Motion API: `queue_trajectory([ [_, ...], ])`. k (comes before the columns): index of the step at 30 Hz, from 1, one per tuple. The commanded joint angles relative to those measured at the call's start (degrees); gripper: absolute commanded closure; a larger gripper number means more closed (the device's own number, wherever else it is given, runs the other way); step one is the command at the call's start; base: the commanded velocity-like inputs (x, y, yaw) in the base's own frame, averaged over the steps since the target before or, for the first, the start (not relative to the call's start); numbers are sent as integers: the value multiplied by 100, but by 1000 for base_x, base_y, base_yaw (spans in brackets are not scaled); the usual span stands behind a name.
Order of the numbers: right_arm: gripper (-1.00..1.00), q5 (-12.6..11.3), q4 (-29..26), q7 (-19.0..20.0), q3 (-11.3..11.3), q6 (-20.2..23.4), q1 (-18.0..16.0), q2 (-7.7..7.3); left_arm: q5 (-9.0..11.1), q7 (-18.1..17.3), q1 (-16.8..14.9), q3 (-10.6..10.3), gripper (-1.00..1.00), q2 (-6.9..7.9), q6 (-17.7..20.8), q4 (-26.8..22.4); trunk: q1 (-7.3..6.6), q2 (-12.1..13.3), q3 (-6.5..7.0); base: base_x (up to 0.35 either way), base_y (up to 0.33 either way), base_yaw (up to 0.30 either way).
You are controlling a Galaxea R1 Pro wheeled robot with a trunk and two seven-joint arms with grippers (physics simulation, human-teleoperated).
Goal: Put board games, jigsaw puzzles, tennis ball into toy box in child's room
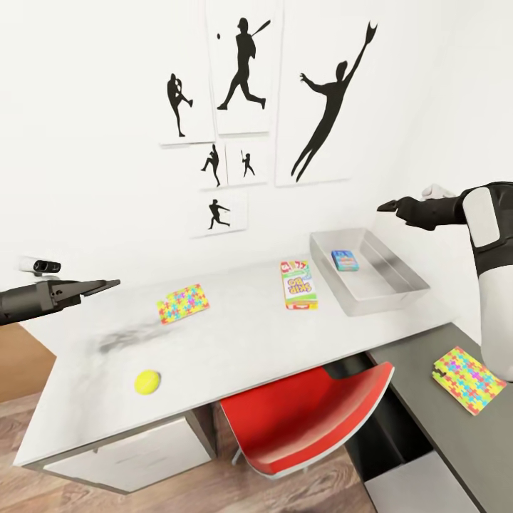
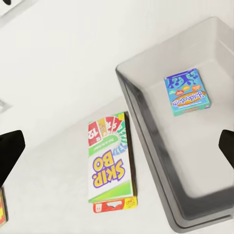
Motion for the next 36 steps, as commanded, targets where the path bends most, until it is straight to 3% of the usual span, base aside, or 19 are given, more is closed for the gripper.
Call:
queue_trajectory([
  [1,-100,57,0,57,-13,25,-6,1,-6,-24,-5,-1,-100,2,61,3,4,-11,-1,0,0,0],
  [26,-100,48,29,56,-18,25,40,-5,-6,-24,-4,-1,-100,2,61,25,4,-11,237,0,0,-1],
  [36,-100,41,34,56,-25,25,113,-9,-9,-24,-2,-3,-100,2,61,26,4,-11,332,0,0,-108],
])
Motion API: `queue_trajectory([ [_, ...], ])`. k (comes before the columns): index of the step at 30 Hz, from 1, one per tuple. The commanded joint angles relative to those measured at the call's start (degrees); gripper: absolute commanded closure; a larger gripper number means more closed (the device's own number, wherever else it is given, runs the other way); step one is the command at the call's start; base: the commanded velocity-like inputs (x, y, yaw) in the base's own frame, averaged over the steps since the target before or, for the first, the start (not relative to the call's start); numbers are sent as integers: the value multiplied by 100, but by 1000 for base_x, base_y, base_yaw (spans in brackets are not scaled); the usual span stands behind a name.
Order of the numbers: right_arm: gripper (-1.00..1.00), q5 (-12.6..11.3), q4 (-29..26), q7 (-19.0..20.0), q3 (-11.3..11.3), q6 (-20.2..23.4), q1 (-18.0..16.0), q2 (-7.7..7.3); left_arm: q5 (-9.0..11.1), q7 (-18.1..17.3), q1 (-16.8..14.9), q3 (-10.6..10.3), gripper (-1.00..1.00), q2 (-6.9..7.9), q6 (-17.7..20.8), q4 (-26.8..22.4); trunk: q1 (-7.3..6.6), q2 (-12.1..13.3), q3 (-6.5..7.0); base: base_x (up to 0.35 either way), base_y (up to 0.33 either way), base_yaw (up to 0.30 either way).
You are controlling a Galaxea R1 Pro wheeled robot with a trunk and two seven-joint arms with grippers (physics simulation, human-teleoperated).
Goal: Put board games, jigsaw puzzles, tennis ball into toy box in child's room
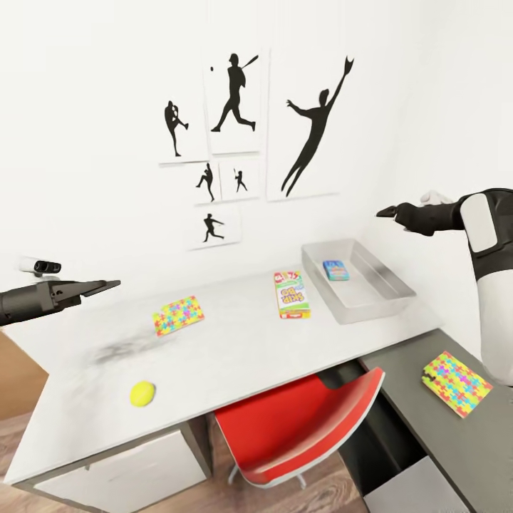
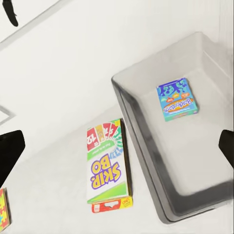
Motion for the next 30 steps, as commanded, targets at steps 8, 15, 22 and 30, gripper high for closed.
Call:
queue_trajectory([
  [8,-100,57,1,57,-12,24,2,5,-5,-23,-4,-7,-100,3,61,-3,4,-11,36,-22,12,-105],
  [15,-100,50,3,57,-12,24,14,4,-6,-23,-2,-1,-100,1,61,-2,4,-11,45,-39,3,-29],
  [22,-100,49,2,57,-17,24,91,4,-6,-23,-5,1,-100,2,61,-1,4,-11,71,-187,78,-175],
  [30,-100,56,9,57,-26,24,168,4,-6,-23,-4,0,-100,3,61,-3,4,-11,115,-251,165,-235],
])
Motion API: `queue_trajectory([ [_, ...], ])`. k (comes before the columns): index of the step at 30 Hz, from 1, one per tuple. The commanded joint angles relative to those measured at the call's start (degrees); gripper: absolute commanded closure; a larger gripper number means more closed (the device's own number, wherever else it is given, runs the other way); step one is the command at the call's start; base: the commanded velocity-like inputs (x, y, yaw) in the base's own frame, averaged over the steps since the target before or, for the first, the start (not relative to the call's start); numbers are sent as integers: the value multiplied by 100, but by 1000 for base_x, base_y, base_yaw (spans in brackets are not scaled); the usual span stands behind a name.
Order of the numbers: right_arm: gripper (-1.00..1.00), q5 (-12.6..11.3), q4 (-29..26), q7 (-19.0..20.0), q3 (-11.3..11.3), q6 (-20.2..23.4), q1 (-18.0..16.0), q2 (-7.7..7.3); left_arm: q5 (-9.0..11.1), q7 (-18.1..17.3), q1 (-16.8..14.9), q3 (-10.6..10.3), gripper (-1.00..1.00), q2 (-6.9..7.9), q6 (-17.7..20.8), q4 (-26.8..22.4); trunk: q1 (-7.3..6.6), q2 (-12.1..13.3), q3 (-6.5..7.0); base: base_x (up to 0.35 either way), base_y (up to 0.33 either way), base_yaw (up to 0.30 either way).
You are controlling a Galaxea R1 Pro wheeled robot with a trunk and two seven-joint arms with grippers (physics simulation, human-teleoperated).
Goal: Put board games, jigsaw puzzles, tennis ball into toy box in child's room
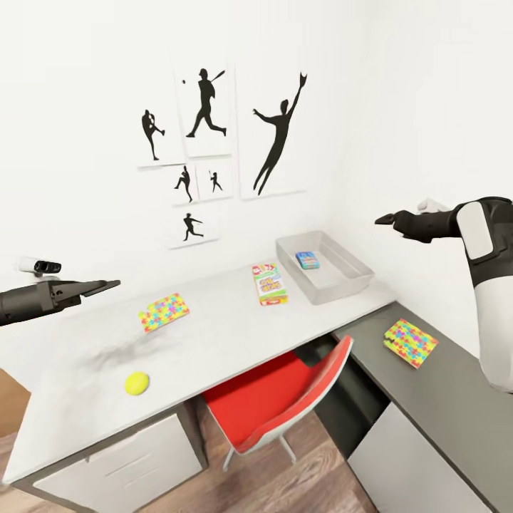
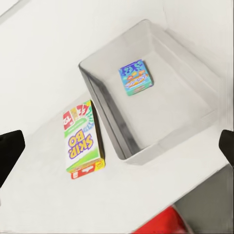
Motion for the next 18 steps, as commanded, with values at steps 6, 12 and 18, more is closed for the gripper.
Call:
queue_trajectory([
  [6,-100,62,8,57,-16,24,3,5,-2,-23,3,-5,-100,4,61,1,1,-13,21,-301,69,-243],
  [12,-100,63,10,57,-17,24,6,5,-2,-23,4,-6,-100,4,61,0,1,-13,55,-255,103,-244],
  [18,-100,66,24,57,-17,24,6,5,-2,-23,4,-6,-100,4,61,0,1,-13,89,-128,68,-244],
])
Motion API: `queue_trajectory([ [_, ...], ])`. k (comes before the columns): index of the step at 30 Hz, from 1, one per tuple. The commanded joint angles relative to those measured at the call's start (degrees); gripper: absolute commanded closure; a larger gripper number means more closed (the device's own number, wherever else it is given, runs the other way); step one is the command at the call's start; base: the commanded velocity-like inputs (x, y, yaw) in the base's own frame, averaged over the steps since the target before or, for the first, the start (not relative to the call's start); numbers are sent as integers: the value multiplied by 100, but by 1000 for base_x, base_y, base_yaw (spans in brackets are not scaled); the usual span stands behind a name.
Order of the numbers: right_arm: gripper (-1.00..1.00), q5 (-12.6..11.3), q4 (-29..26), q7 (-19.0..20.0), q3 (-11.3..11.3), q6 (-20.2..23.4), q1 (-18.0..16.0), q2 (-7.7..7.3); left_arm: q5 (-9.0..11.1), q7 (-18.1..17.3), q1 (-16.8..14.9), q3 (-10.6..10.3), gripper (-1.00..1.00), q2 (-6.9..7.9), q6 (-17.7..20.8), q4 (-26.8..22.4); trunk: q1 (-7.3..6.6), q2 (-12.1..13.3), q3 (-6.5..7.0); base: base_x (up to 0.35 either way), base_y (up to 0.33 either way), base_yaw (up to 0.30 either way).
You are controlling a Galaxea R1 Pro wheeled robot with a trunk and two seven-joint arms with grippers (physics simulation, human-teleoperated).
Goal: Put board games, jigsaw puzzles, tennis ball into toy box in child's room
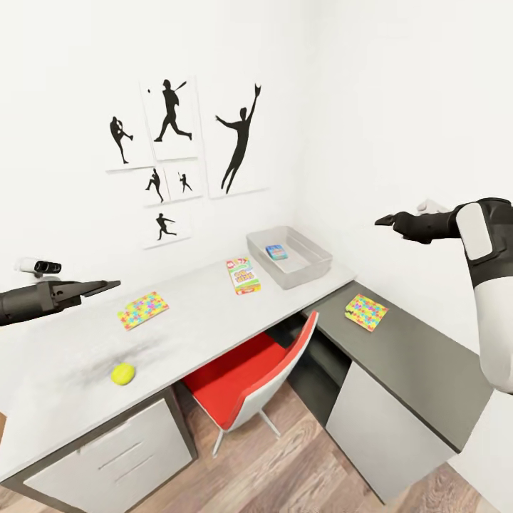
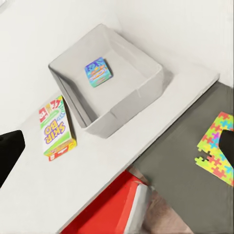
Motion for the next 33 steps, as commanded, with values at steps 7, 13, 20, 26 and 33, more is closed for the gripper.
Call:
queue_trajectory([
  [7,-100,60,4,57,-13,24,-7,3,-3,-23,-3,4,-100,3,61,-1,3,-12,27,-97,26,-244],
  [13,-100,61,5,57,-13,24,-7,3,-3,-23,-5,8,-100,4,61,-1,3,-12,62,-97,166,-244],
  [20,-100,61,5,57,-13,24,-7,0,-3,-23,-5,8,-100,8,61,-1,3,-12,101,-51,238,-244],
  [26,-100,61,5,57,-23,24,-4,-24,-3,-23,-4,9,-100,11,61,-3,3,-12,136,-8,110,-244],
  [33,-100,61,5,57,-38,24,1,-83,-3,-23,-3,14,-100,12,61,-3,3,-12,179,-1,18,-237],
])
